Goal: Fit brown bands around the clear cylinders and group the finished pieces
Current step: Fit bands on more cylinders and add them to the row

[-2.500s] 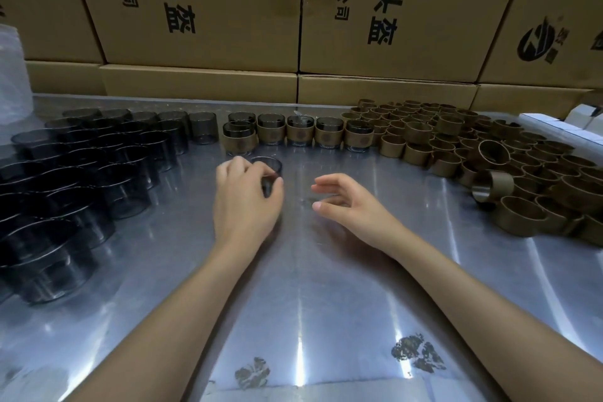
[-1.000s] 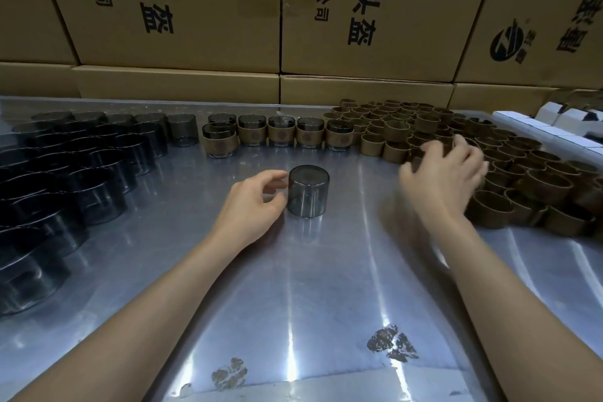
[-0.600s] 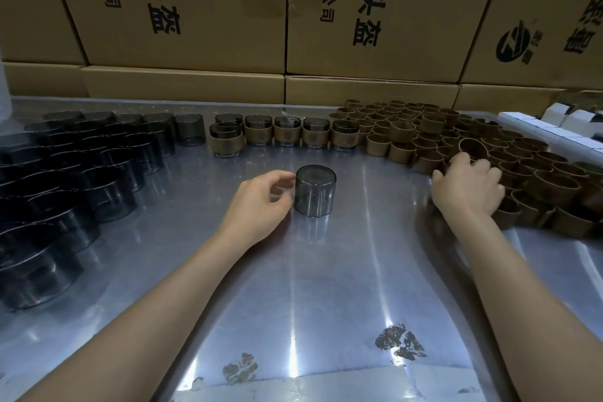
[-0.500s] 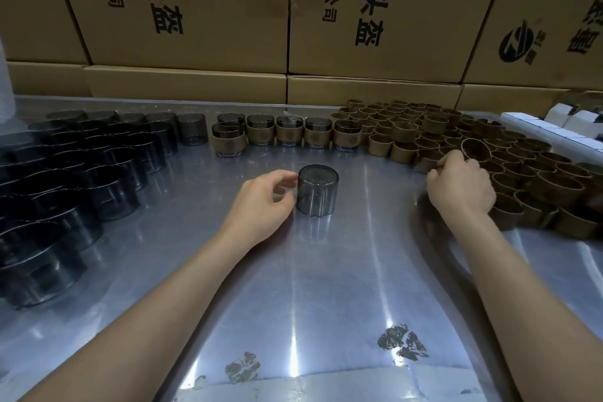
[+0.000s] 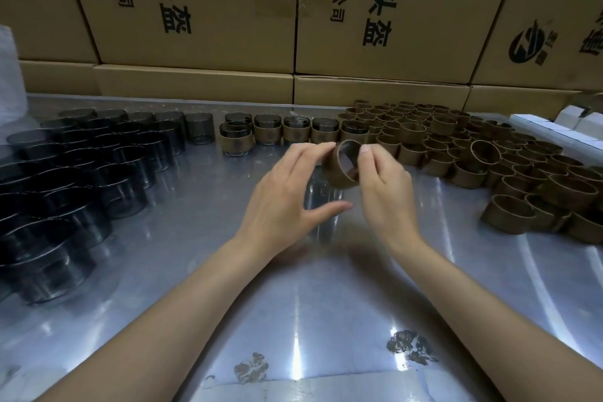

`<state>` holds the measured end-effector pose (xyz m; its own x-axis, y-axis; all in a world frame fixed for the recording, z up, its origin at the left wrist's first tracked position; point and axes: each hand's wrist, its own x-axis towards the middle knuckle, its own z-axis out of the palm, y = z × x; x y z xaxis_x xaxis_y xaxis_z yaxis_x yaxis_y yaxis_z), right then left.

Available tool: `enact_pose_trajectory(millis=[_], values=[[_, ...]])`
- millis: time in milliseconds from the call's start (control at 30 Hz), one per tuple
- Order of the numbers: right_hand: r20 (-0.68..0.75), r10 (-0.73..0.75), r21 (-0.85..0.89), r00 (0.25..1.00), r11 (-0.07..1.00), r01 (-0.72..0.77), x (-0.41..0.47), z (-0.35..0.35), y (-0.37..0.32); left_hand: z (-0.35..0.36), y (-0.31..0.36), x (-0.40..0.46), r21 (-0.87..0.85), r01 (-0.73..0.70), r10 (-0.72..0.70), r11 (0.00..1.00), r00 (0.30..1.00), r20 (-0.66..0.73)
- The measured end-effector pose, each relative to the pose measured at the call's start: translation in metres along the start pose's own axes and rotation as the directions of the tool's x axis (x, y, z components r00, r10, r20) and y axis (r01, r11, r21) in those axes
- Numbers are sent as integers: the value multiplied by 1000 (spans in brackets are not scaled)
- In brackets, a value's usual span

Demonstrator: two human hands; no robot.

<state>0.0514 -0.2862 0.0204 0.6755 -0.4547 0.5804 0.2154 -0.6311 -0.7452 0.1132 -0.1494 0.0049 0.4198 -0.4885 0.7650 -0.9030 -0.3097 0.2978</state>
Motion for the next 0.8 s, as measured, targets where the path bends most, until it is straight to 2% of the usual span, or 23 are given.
enact_pose_trajectory(millis=[133,333,500,667,800], values=[[42,17,24,999,1000,-19,-3,6,1,0,0,0,-71,23,-24,997,999,-21],[87,45,52,995,997,-49,4,-1,5,1,-12,1,-151,173,-163,973,983,79],[247,57,-81,967,996,-38,0,9,10,3,-17,1,-190,271,-255,944,961,107],[145,15,-162,989,987,9,-2,9,12,8,-5,-1,-249,276,-223,928,949,222],[159,96,-110,983,991,-79,-4,12,13,14,-3,-1,-344,403,-308,848,903,300]])
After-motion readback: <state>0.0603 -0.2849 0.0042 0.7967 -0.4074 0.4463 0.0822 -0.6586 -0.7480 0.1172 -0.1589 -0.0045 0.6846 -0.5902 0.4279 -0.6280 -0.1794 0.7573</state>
